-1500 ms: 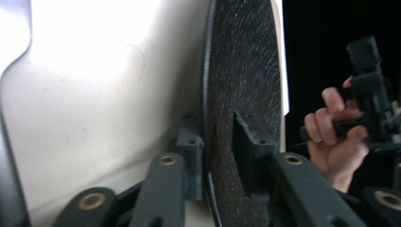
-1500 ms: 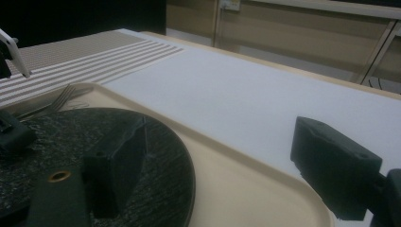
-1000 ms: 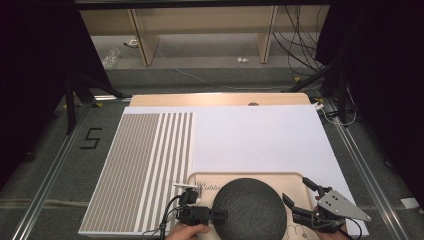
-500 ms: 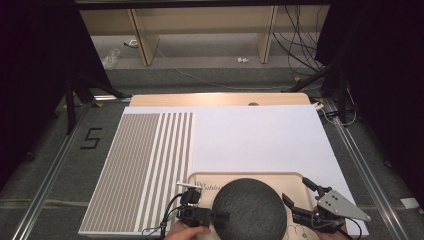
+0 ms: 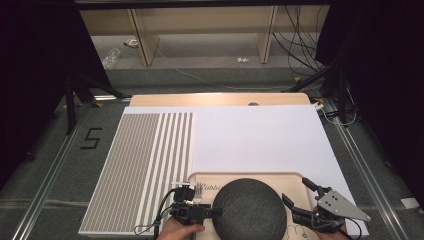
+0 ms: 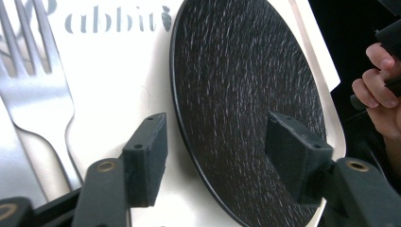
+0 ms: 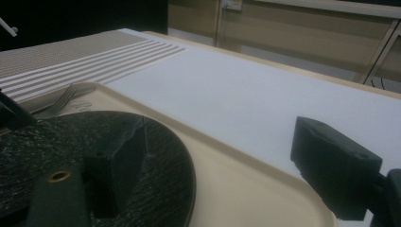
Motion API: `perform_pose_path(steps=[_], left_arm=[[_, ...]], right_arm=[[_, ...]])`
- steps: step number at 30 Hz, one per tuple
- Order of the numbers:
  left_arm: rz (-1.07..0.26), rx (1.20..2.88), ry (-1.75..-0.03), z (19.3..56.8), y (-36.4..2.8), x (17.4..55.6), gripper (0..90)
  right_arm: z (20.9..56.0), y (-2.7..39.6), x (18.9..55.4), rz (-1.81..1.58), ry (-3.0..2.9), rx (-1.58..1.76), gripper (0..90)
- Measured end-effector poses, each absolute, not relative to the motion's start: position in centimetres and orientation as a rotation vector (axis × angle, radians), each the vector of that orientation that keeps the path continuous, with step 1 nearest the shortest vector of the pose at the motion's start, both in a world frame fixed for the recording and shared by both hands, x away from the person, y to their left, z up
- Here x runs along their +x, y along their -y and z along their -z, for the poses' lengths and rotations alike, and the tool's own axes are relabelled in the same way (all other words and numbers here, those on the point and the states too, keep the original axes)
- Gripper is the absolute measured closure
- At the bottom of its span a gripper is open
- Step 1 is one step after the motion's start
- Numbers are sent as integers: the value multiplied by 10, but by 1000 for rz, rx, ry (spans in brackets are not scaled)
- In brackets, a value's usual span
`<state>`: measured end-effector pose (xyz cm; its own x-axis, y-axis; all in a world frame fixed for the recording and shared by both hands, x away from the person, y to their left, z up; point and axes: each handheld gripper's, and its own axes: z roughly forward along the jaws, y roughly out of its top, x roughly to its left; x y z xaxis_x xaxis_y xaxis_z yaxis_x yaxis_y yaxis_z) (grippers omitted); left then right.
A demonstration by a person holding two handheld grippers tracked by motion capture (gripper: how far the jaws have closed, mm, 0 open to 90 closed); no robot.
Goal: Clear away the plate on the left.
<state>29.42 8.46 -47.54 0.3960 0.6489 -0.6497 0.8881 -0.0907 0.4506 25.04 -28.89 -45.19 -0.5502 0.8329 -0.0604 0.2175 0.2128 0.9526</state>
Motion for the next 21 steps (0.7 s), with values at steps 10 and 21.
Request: perform_pose_path(steps=[10, 21], left_arm=[[8, 1872, -1158, 454, -94, 291, 313], [-256, 1810, -932, 434, -114, 286, 275]], right_arm=[[452, 288, 250, -1353, -1906, 968, 201], [452, 289, 251, -1370, -1901, 980, 201]])
